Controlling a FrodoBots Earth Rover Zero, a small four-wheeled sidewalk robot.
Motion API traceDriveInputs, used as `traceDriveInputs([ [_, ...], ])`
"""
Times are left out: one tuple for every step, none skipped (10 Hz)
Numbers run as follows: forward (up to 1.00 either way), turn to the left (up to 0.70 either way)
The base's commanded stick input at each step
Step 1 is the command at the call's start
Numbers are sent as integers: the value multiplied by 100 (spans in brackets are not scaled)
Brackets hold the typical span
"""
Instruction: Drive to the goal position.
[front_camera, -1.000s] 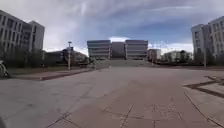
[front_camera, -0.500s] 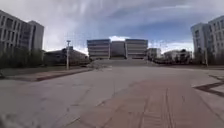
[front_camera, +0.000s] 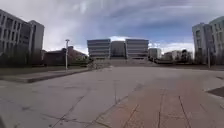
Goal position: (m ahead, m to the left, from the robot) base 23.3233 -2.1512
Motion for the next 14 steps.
traceDriveInputs([
  [85, 0],
  [85, 0],
  [85, 0],
  [85, 0],
  [85, 0],
  [85, 0],
  [85, 0],
  [85, 0],
  [85, 0],
  [85, 0],
  [85, 0],
  [85, 0],
  [85, 0],
  [85, 0],
])
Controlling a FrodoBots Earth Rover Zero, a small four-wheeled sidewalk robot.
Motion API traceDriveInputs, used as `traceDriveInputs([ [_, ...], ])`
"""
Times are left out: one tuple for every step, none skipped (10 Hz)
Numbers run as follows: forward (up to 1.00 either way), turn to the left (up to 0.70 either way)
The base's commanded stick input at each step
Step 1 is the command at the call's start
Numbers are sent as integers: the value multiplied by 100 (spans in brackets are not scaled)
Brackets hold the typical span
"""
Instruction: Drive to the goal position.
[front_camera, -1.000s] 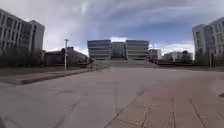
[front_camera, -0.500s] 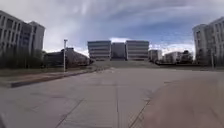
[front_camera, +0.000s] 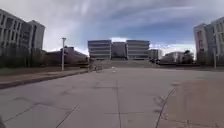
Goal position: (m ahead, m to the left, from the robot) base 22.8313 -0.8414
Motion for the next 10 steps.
traceDriveInputs([
  [85, 0],
  [85, 0],
  [85, 0],
  [85, 0],
  [85, 0],
  [85, 0],
  [85, 0],
  [85, 0],
  [85, 0],
  [85, 0],
])
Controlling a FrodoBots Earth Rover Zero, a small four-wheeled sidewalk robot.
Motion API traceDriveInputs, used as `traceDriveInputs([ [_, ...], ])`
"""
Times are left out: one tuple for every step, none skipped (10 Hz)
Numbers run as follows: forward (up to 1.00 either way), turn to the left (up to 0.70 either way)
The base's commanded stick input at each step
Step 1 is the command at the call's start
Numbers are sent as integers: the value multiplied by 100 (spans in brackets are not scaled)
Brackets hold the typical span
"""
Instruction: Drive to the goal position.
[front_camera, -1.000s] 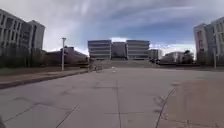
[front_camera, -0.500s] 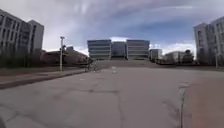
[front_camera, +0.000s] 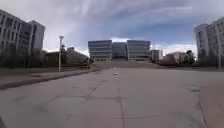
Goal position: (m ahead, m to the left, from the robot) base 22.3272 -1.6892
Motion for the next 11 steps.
traceDriveInputs([
  [85, 0],
  [85, 0],
  [85, 0],
  [85, 0],
  [85, 0],
  [85, 0],
  [85, 0],
  [85, 2],
  [85, 2],
  [85, 2],
  [85, 2],
])
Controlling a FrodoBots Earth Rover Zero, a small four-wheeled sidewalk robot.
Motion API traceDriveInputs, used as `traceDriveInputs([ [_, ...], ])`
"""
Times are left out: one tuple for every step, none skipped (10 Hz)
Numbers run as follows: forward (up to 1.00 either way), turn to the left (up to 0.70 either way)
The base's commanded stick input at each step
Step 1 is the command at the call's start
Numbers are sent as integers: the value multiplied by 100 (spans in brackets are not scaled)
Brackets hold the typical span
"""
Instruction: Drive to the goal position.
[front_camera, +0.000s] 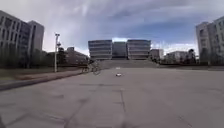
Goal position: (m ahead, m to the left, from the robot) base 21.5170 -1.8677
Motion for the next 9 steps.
traceDriveInputs([
  [85, 2],
  [85, 2],
  [85, 0],
  [85, 0],
  [85, 0],
  [85, 0],
  [85, 0],
  [85, 0],
  [85, 0],
])
